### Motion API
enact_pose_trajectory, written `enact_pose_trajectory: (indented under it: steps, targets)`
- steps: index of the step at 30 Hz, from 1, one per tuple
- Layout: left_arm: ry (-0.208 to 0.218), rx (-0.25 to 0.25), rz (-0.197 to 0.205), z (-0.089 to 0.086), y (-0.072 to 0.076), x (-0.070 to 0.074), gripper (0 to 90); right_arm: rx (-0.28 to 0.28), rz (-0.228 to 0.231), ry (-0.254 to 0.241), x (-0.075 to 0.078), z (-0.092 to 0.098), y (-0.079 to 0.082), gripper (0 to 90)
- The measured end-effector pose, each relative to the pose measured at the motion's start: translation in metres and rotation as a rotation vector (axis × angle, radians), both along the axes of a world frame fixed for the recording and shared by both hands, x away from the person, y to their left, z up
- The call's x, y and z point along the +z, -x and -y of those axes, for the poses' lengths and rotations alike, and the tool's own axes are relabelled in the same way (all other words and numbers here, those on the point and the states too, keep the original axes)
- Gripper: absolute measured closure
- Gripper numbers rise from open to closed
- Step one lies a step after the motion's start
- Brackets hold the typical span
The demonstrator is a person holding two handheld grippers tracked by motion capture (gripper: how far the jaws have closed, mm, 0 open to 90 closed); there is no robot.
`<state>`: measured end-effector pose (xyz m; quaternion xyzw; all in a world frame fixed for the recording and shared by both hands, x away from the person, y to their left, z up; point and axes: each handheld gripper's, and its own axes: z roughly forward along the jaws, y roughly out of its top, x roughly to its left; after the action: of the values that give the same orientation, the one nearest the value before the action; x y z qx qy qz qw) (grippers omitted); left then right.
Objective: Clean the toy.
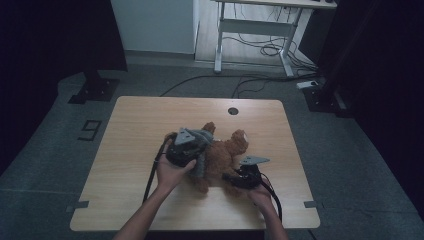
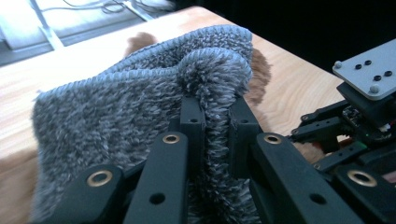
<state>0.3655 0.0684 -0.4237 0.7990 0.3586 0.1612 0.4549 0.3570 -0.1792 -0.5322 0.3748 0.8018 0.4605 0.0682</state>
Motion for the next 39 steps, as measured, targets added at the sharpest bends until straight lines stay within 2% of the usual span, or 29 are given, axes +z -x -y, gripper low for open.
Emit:
enact_pose_trajectory:
  steps: [3,6,9,12,16,17,18,20,24,28,31,34,36,39]
  targets:
    - [-0.035,-0.001,-0.018,0.013,-0.007,-0.010,79.5,0.001,-0.001,-0.003,0.000,0.000,0.000,61.9]
    - [-0.057,0.005,-0.047,0.019,-0.012,-0.026,79.3,0.002,-0.002,-0.005,0.000,0.001,-0.001,61.9]
    - [-0.045,0.012,-0.046,0.015,-0.012,-0.033,79.2,0.002,0.001,-0.006,-0.001,0.001,-0.001,61.9]
    - [-0.086,0.025,-0.023,0.009,-0.009,-0.031,79.3,0.002,0.000,-0.007,-0.001,0.001,-0.001,61.9]
    - [-0.133,0.073,-0.004,-0.009,-0.008,-0.032,79.7,0.002,-0.003,-0.009,-0.001,0.001,-0.001,61.9]
    - [-0.131,0.083,-0.003,-0.015,-0.008,-0.034,79.8,0.001,-0.004,-0.010,-0.001,0.001,-0.001,61.9]
    - [-0.101,0.084,-0.013,-0.025,-0.008,-0.034,80.2,0.001,-0.004,-0.011,-0.001,0.001,-0.001,61.9]
    - [-0.075,0.087,-0.014,-0.035,-0.006,-0.033,80.5,0.002,-0.008,-0.016,-0.001,0.001,-0.001,61.8]
    - [-0.074,0.112,0.032,-0.052,0.002,-0.025,80.5,0.006,-0.005,-0.013,-0.002,-0.001,0.000,61.9]
    - [-0.059,0.159,0.037,-0.074,0.004,-0.021,80.5,0.005,-0.007,-0.017,-0.002,-0.001,-0.001,61.8]
    - [-0.069,0.225,0.019,-0.095,0.001,-0.027,80.5,0.004,-0.010,-0.021,-0.002,0.000,-0.001,61.9]
    - [-0.052,0.266,-0.050,-0.115,-0.005,-0.046,80.7,0.002,-0.012,-0.023,-0.003,0.000,-0.001,61.9]
    - [-0.031,0.278,-0.071,-0.121,-0.005,-0.054,80.8,0.001,-0.012,-0.026,-0.003,-0.001,-0.001,61.9]
    - [-0.053,0.288,-0.080,-0.123,-0.007,-0.059,80.8,0.000,-0.013,-0.028,-0.004,-0.001,-0.002,61.9]
